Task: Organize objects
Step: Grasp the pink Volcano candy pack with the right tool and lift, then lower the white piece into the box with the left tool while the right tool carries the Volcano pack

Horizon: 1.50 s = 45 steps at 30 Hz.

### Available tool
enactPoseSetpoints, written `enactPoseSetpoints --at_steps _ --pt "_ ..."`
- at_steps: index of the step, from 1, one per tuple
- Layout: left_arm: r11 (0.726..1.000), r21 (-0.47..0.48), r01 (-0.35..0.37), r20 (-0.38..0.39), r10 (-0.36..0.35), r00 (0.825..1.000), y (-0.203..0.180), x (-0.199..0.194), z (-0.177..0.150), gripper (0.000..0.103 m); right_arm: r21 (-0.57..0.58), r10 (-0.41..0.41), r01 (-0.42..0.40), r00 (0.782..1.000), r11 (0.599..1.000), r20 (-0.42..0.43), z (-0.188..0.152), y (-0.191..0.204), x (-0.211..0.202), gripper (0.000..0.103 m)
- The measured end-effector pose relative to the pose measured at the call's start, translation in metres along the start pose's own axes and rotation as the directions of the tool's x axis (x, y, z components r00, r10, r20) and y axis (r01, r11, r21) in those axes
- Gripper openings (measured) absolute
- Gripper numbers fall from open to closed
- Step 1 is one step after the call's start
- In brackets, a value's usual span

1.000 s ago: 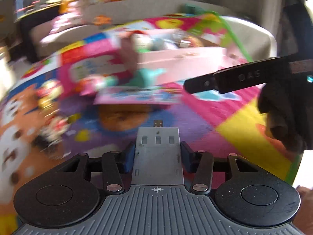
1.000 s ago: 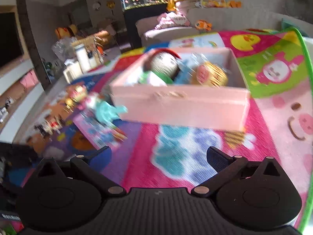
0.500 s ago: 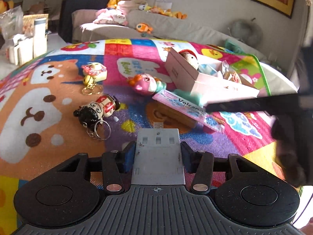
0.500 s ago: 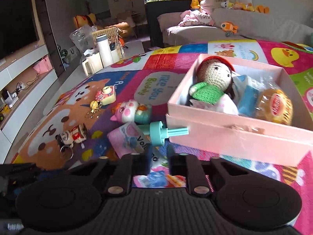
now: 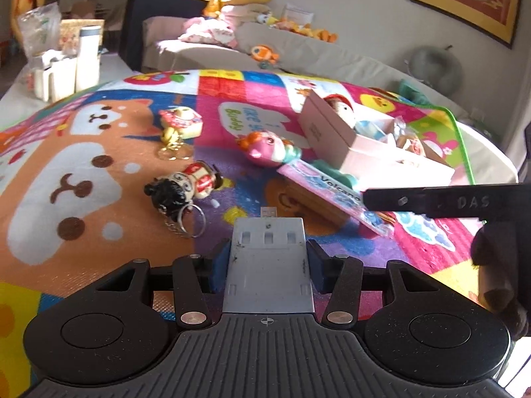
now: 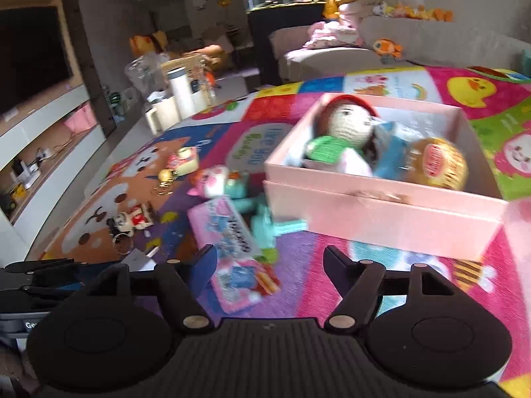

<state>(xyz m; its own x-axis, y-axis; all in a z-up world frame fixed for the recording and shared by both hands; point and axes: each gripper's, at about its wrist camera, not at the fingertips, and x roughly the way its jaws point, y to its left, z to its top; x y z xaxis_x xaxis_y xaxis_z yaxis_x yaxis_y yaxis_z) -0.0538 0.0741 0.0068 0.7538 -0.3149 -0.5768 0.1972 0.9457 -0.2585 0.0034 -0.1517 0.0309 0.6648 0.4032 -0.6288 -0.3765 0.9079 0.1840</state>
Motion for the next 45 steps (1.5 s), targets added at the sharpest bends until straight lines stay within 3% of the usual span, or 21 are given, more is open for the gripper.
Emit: enactPoseSetpoints --at_steps 3,6,10,13,18,20,22,28,33,37,45 --pt "1.000 0.001 -0.003 0.001 0.003 1.000 0.000 0.000 0.000 0.054 0.000 0.051 -0.051 0.996 0.999 -0.073 0.002 0.010 0.014 0.071" --pt "1.000 -0.002 -0.001 0.001 0.001 1.000 0.000 -0.001 0.000 0.054 -0.020 0.174 -0.177 0.980 0.984 -0.095 -0.001 0.020 0.003 0.070" --pt "1.000 -0.001 -0.002 0.001 0.002 1.000 0.000 -0.001 0.000 0.054 -0.086 0.108 -0.111 0.993 0.990 -0.038 0.002 0.034 -0.005 0.070" --pt "1.000 0.000 -0.003 0.000 0.003 1.000 0.000 0.000 0.000 0.054 -0.054 0.062 -0.066 0.995 0.996 -0.073 0.014 0.036 0.016 0.057" --pt "1.000 0.018 -0.016 -0.001 0.016 1.000 -0.002 0.000 -0.001 0.054 0.022 0.036 -0.033 0.987 0.999 -0.154 0.021 0.033 0.053 0.055" --pt "1.000 0.017 -0.015 -0.001 0.015 1.000 -0.002 0.000 -0.001 0.054 0.009 0.024 -0.022 0.989 1.000 -0.148 0.020 0.034 0.052 0.049" --pt "1.000 0.014 -0.013 -0.002 0.013 1.000 -0.002 0.000 -0.001 0.054 0.011 0.038 -0.037 0.986 0.999 -0.164 0.017 0.029 0.045 0.044" --pt "1.000 0.014 -0.013 -0.001 0.013 1.000 -0.002 0.000 -0.001 0.054 -0.056 0.010 -0.021 0.981 0.998 -0.192 -0.014 0.007 -0.002 0.043" --pt "0.999 0.035 -0.029 -0.005 0.029 1.000 -0.005 0.001 -0.001 0.054 -0.116 -0.061 0.038 0.978 0.993 -0.202 -0.041 -0.006 -0.043 0.043" --pt "0.996 0.070 -0.055 -0.011 0.055 0.998 -0.012 0.003 0.000 0.054 -0.102 -0.076 0.059 0.982 0.993 -0.175 -0.051 -0.014 -0.061 0.043" --pt "0.991 0.108 -0.082 -0.029 0.086 0.996 -0.023 0.002 0.006 0.053 0.016 -0.005 0.006 0.999 1.000 -0.054 -0.048 -0.039 -0.089 0.042"
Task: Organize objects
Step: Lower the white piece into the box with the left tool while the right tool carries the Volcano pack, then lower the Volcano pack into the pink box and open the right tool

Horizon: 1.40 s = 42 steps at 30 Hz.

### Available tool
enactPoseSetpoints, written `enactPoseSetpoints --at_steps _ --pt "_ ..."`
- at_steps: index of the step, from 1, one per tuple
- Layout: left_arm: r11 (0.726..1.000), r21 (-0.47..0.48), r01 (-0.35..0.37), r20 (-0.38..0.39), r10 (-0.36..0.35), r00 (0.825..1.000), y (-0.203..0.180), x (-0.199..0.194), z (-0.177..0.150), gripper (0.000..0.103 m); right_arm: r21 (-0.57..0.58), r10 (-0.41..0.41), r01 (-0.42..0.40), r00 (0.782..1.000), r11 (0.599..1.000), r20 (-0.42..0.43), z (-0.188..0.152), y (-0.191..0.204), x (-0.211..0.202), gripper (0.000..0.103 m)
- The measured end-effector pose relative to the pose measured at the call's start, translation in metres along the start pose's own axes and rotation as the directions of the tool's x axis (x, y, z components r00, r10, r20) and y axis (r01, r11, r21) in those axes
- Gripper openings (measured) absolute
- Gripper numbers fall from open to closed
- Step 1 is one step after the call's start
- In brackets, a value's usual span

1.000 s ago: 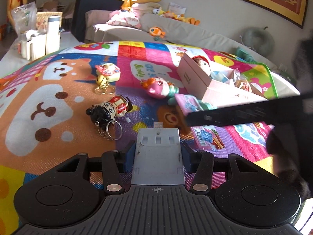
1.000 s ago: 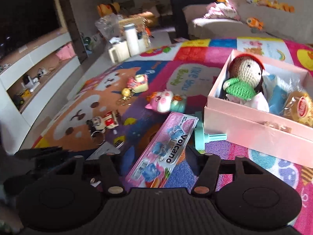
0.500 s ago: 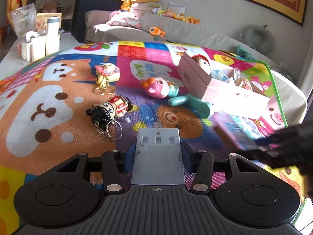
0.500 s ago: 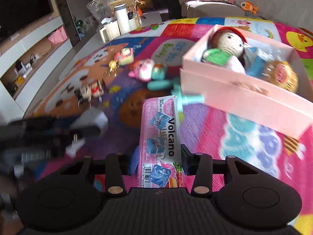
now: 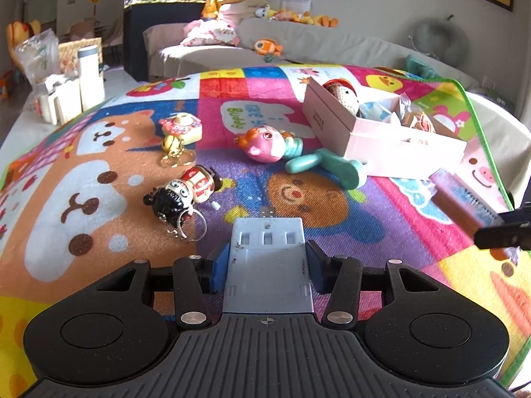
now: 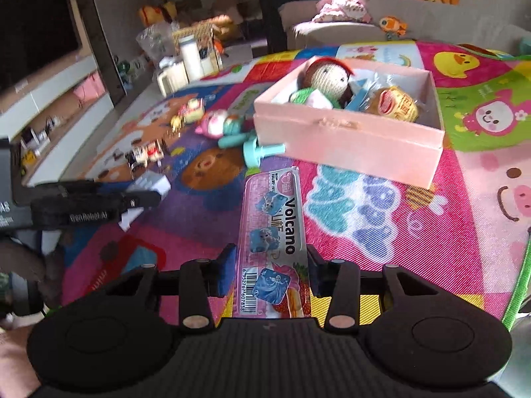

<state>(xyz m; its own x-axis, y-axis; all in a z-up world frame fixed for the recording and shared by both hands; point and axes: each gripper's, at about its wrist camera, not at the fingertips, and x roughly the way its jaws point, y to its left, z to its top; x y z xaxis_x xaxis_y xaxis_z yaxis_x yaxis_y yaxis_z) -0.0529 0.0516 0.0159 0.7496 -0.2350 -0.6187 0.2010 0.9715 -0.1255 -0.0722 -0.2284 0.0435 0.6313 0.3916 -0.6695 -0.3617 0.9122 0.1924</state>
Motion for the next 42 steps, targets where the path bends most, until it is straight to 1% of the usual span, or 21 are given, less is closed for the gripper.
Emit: enactPoseSetpoints --at_steps 1,3,6,8,10,12,14,15,17,18,20,22,25,26,29,31,33,37,39,41,42 --pt "0.999 -0.011 0.036 0.009 -0.036 0.999 -0.002 -0.002 0.007 0.053 0.010 0.004 -0.004 1.000 1.000 0.021 0.002 -0.005 -0.006 0.042" --pt "0.995 -0.023 0.102 0.062 -0.100 0.993 -0.011 -0.008 0.031 0.053 0.025 0.001 -0.003 0.998 1.000 0.067 0.004 -0.015 -0.017 0.042" --pt "0.986 0.035 0.161 0.151 -0.165 0.975 -0.041 -0.009 0.084 0.053 0.066 -0.023 0.014 0.990 0.998 0.138 0.010 -0.032 -0.027 0.042" --pt "0.979 0.041 0.199 0.186 -0.204 0.961 -0.064 0.004 0.119 0.053 0.111 -0.044 0.026 0.984 0.994 0.172 0.012 -0.044 -0.031 0.042" --pt "0.965 0.025 0.260 0.197 -0.259 0.946 -0.083 0.031 0.148 0.053 0.151 -0.061 0.032 0.979 0.988 0.194 0.013 -0.053 -0.033 0.042" --pt "0.959 -0.004 0.284 0.174 -0.279 0.944 -0.100 0.067 0.167 0.053 0.174 -0.065 0.029 0.977 0.984 0.203 0.013 -0.058 -0.034 0.042" --pt "0.966 -0.046 0.254 0.127 -0.247 0.961 -0.113 0.104 0.175 0.053 0.174 -0.068 0.033 0.977 0.984 0.201 0.013 -0.060 -0.034 0.042" --pt "0.974 -0.061 0.218 0.099 -0.211 0.972 -0.118 0.120 0.173 0.050 0.168 -0.073 0.039 0.977 0.985 0.201 0.013 -0.060 -0.035 0.042" --pt "0.985 -0.074 0.155 0.041 -0.152 0.987 -0.123 0.141 0.166 0.050 0.155 -0.091 0.059 0.975 0.986 0.202 0.011 -0.061 -0.038 0.042" --pt "0.987 -0.080 0.142 0.004 -0.142 0.990 -0.122 0.148 0.162 0.051 0.150 -0.101 0.071 0.974 0.986 0.202 0.010 -0.063 -0.039 0.042" --pt "0.979 -0.109 0.172 -0.038 -0.177 0.984 -0.114 0.147 0.153 0.050 0.156 -0.117 0.087 0.973 0.984 0.197 0.009 -0.068 -0.041 0.042" --pt "0.968 -0.133 0.212 0.009 -0.213 0.977 -0.099 0.127 0.146 0.050 0.171 -0.128 0.095 0.973 0.981 0.193 0.011 -0.074 -0.039 0.042" --pt "0.955 -0.122 0.271 0.137 -0.254 0.957 -0.077 0.084 0.132 0.051 0.183 -0.130 0.093 0.970 0.979 0.206 0.018 -0.078 -0.035 0.042" --pt "0.952 -0.114 0.283 0.169 -0.262 0.950 -0.068 0.071 0.125 0.051 0.181 -0.129 0.091 0.968 0.979 0.216 0.023 -0.079 -0.034 0.042" --pt "0.952 -0.091 0.291 0.221 -0.266 0.938 -0.049 0.042 0.100 0.051 0.173 -0.132 0.092 0.962 0.981 0.237 0.047 -0.083 -0.026 0.042" --pt "0.951 -0.081 0.299 0.238 -0.273 0.932 -0.034 0.031 0.077 0.051 0.179 -0.142 0.099 0.959 0.979 0.243 0.072 -0.089 -0.013 0.042" --pt "0.942 -0.108 0.317 0.233 -0.286 0.929 -0.018 0.029 0.060 0.051 0.176 -0.180 0.140 0.955 0.974 0.237 0.099 -0.097 0.008 0.042" --pt "0.911 -0.209 0.356 0.220 -0.311 0.925 0.012 0.027 0.029 0.050 0.191 -0.249 0.219 0.957 0.957 0.147 0.143 -0.112 0.064 0.042" --pt "0.905 -0.229 0.358 0.231 -0.306 0.923 0.021 0.026 0.021 0.050 0.201 -0.263 0.241 0.960 0.949 0.091 0.153 -0.117 0.089 0.042" --pt "0.899 -0.236 0.369 0.245 -0.312 0.918 0.028 0.027 0.015 0.050 0.185 -0.298 0.281 0.952 0.942 0.067 0.156 -0.116 0.102 0.043" --pt "0.890 -0.245 0.384 0.251 -0.324 0.912 0.029 0.029 0.012 0.050 0.183 -0.299 0.283 0.952 0.941 0.064 0.156 -0.116 0.103 0.046"
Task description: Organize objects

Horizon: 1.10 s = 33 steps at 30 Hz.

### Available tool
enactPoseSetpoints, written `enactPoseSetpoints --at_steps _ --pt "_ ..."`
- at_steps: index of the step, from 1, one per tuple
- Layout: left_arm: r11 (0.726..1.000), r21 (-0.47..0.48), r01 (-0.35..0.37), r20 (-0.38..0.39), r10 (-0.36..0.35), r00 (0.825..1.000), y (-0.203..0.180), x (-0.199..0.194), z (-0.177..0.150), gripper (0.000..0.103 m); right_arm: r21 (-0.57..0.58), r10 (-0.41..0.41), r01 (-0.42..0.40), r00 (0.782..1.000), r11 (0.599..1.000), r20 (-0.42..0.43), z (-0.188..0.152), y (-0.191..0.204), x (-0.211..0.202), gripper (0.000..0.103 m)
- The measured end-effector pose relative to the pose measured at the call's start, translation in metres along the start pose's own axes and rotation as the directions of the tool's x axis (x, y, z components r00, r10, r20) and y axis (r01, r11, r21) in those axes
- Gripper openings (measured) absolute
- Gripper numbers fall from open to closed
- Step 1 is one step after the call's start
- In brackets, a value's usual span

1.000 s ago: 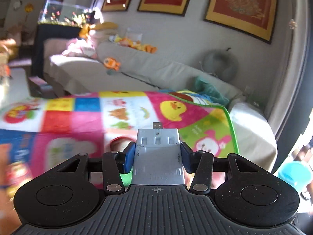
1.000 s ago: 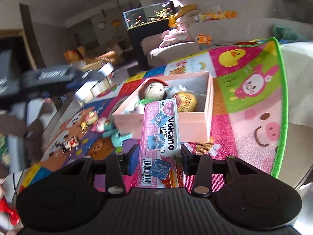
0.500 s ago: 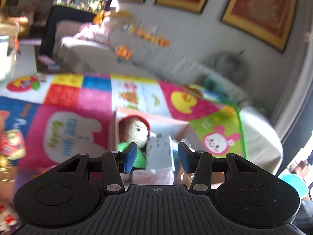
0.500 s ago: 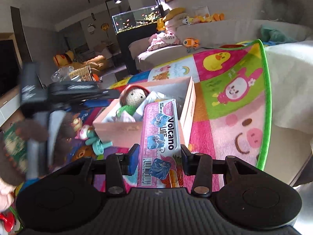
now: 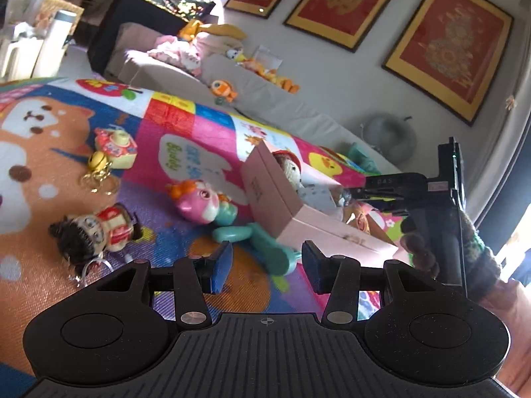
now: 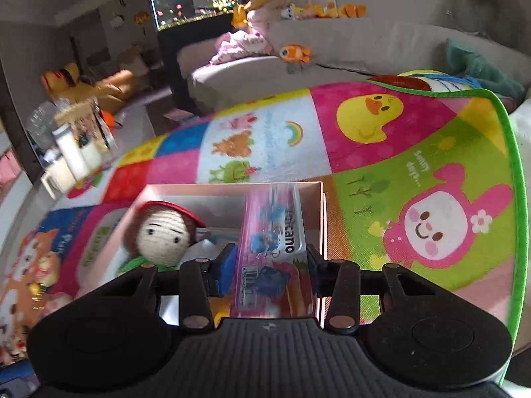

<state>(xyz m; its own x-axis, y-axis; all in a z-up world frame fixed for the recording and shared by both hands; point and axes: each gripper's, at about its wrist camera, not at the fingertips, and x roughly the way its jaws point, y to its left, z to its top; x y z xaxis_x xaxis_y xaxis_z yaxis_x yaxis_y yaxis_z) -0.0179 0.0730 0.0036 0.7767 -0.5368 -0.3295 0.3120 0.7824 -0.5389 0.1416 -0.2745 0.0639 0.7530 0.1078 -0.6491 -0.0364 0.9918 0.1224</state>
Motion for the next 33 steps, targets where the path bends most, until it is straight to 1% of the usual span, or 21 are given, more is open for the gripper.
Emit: enactPoseSetpoints --at_steps 1,2,5,6,7,9,11,13,16,18,20,22,23,24,25,27,28,29,31,32,33 --pt "1.000 -0.014 0.023 0.004 -0.023 1.000 0.003 -0.001 0.000 0.050 0.008 0.012 -0.012 1.000 1.000 0.003 0.000 -0.001 -0.003 0.052" --pt "0.999 -0.023 0.044 0.014 -0.043 0.999 0.004 -0.003 0.000 0.050 0.017 0.025 -0.025 0.999 1.000 0.019 0.001 -0.002 -0.009 0.055" --pt "0.997 -0.047 0.060 0.018 -0.059 0.998 0.009 -0.001 -0.001 0.050 0.030 0.033 -0.035 0.996 0.999 0.082 0.007 -0.005 -0.026 0.056" --pt "0.996 -0.056 0.065 0.015 -0.064 0.998 0.009 0.000 -0.001 0.050 0.040 0.037 -0.040 0.995 0.998 0.088 0.009 -0.006 -0.029 0.052" --pt "0.996 -0.063 0.070 0.020 -0.069 0.997 0.010 0.000 -0.001 0.050 0.054 0.052 -0.057 0.996 0.997 0.078 0.010 -0.007 -0.029 0.045" --pt "0.994 -0.075 0.078 0.034 -0.076 0.997 0.012 -0.001 -0.001 0.050 0.081 0.083 -0.084 0.996 0.993 0.012 0.011 -0.007 -0.019 0.038" --pt "0.993 -0.085 0.083 0.040 -0.080 0.996 0.013 -0.003 -0.001 0.050 0.098 0.067 -0.064 0.997 0.993 -0.033 0.006 -0.005 -0.005 0.037" --pt "0.993 -0.087 0.082 0.043 -0.078 0.996 0.013 -0.003 -0.001 0.050 0.096 0.024 -0.021 0.999 0.995 -0.023 0.003 -0.004 0.000 0.037" --pt "0.994 -0.079 0.079 0.037 -0.076 0.996 0.011 -0.002 -0.001 0.050 0.146 0.045 -0.042 0.999 0.988 -0.020 0.004 -0.008 -0.006 0.037" --pt "0.995 -0.071 0.071 0.035 -0.069 0.997 0.010 -0.001 -0.002 0.050 0.119 0.038 -0.040 0.999 0.992 0.017 0.000 -0.001 -0.022 0.037" --pt "0.996 -0.060 0.062 0.036 -0.060 0.998 0.008 -0.002 -0.002 0.050 0.062 0.054 -0.059 0.996 0.996 0.068 -0.011 0.013 -0.043 0.044" --pt "0.998 -0.040 0.046 0.036 -0.044 0.998 0.005 -0.003 -0.001 0.050 0.008 0.084 -0.086 0.991 0.996 0.104 -0.027 0.027 -0.063 0.073" --pt "0.999 -0.022 0.032 0.036 -0.032 0.999 0.003 -0.005 0.000 0.050 -0.016 0.098 -0.097 0.989 0.995 0.112 -0.037 0.034 -0.070 0.080" --pt "1.000 0.003 0.013 0.038 -0.013 0.999 0.000 -0.008 0.002 0.050 -0.040 0.114 -0.110 0.987 0.993 0.112 -0.048 0.041 -0.076 0.091" --pt "1.000 0.025 -0.010 0.042 0.009 0.999 -0.002 -0.012 0.004 0.050 -0.063 0.131 -0.125 0.986 0.990 0.107 -0.060 0.047 -0.081 0.096" --pt "0.994 0.067 -0.091 0.048 0.088 0.995 -0.005 -0.020 0.013 0.050 -0.109 0.161 -0.152 0.983 0.982 0.087 -0.082 0.059 -0.086 0.097" --pt "0.983 0.097 -0.153 0.048 0.149 0.988 -0.006 -0.024 0.017 0.051 -0.134 0.172 -0.161 0.982 0.978 0.076 -0.093 0.064 -0.088 0.097" --pt "0.965 0.145 -0.218 0.045 0.213 0.976 -0.009 -0.025 0.021 0.051 -0.156 0.178 -0.166 0.982 0.974 0.066 -0.104 0.069 -0.089 0.097" --pt "0.905 0.274 -0.327 0.031 0.331 0.943 -0.013 -0.025 0.026 0.051 -0.193 0.178 -0.165 0.982 0.967 0.054 -0.122 0.078 -0.090 0.098" --pt "0.870 0.337 -0.360 0.026 0.374 0.927 -0.014 -0.023 0.027 0.051 -0.200 0.180 -0.167 0.982 0.965 0.050 -0.130 0.080 -0.089 0.098" --pt "0.847 0.382 -0.370 0.008 0.397 0.918 -0.013 -0.020 0.028 0.051 -0.198 0.185 -0.173 0.982 0.965 0.044 -0.135 0.082 -0.088 0.098"
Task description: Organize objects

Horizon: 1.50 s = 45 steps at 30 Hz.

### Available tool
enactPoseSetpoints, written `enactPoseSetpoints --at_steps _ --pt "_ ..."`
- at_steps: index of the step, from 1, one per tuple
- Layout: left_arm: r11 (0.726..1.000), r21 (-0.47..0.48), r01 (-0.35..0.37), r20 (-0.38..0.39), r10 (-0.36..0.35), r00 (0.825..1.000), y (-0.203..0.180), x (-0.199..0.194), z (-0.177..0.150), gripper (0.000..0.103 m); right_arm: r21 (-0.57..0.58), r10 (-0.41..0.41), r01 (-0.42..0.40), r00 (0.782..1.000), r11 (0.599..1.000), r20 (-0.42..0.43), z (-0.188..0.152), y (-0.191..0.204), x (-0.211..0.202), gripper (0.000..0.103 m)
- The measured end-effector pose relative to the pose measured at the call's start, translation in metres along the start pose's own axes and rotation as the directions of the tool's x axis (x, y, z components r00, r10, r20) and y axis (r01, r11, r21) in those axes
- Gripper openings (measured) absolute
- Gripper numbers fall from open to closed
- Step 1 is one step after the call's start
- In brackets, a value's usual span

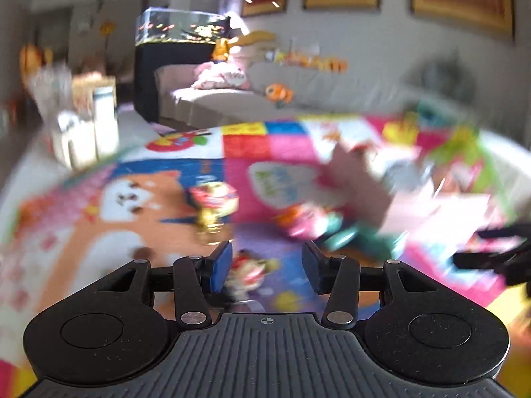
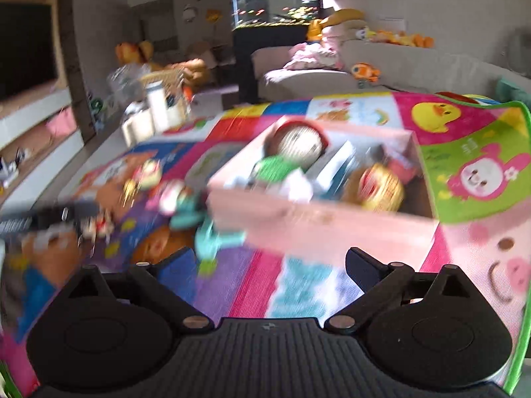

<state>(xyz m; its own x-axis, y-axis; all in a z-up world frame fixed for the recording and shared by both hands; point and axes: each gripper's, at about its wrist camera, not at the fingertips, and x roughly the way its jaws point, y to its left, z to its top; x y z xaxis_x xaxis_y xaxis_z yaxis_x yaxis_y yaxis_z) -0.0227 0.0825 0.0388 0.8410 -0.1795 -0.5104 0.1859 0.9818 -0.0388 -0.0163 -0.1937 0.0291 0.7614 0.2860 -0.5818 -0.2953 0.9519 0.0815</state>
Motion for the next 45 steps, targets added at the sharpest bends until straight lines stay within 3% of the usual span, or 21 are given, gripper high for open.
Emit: enactPoseSetpoints --at_steps 2,6,10,13,18,24,30,36,41,42,44,45 --pt "0.999 0.049 -0.001 -0.075 0.005 0.997 0.001 0.010 0.001 0.051 0.022 0.016 -0.016 1.000 1.000 -0.013 -0.008 0.001 0.005 0.098" --pt "0.997 0.079 -0.014 -0.131 0.024 0.991 0.002 0.029 0.003 0.052 0.080 0.037 -0.034 0.999 0.996 -0.040 -0.018 -0.006 0.010 0.098" --pt "0.999 0.040 -0.027 -0.192 0.034 0.981 0.005 0.051 0.002 0.052 0.102 0.052 -0.050 0.999 0.994 -0.016 -0.020 -0.010 0.004 0.103" --pt "0.999 0.023 -0.022 -0.185 0.026 0.982 0.002 0.049 0.000 0.048 0.090 0.049 -0.048 0.999 0.995 -0.014 -0.021 -0.009 0.004 0.103" --pt "0.997 -0.026 0.067 -0.183 -0.071 0.981 -0.001 0.029 -0.012 0.048 -0.014 0.039 -0.039 0.999 0.999 -0.002 -0.013 0.013 0.004 0.103" --pt "1.000 0.003 -0.009 -0.138 0.010 0.990 0.000 0.012 -0.027 0.048 -0.126 0.124 -0.117 0.991 0.985 0.052 0.034 0.058 0.009 0.098" --pt "0.984 -0.177 -0.016 -0.079 0.002 0.997 0.030 0.003 -0.034 0.048 -0.148 0.181 -0.191 0.981 0.970 -0.076 0.088 0.107 0.075 0.092" --pt "0.988 -0.151 -0.033 -0.077 0.022 0.997 0.025 0.002 -0.033 0.048 -0.072 0.180 -0.198 0.962 0.977 -0.205 0.118 0.136 0.162 0.085" --pt "0.979 -0.205 -0.002 -0.062 -0.011 0.998 0.034 0.000 -0.035 0.048 -0.086 0.139 -0.168 0.952 0.982 -0.274 0.122 0.163 0.212 0.084" --pt "0.976 -0.216 0.004 -0.059 -0.017 0.998 0.035 0.000 -0.036 0.048 -0.107 0.117 -0.152 0.954 0.982 -0.277 0.120 0.169 0.216 0.081" --pt "0.973 -0.230 0.012 -0.055 -0.025 0.998 0.038 0.000 -0.036 0.048 -0.174 0.082 -0.129 0.963 0.976 -0.257 0.118 0.179 0.214 0.063" --pt "0.972 -0.233 0.014 -0.054 -0.027 0.998 0.038 0.000 -0.036 0.048 -0.176 0.091 -0.140 0.961 0.974 -0.261 0.119 0.180 0.211 0.045"
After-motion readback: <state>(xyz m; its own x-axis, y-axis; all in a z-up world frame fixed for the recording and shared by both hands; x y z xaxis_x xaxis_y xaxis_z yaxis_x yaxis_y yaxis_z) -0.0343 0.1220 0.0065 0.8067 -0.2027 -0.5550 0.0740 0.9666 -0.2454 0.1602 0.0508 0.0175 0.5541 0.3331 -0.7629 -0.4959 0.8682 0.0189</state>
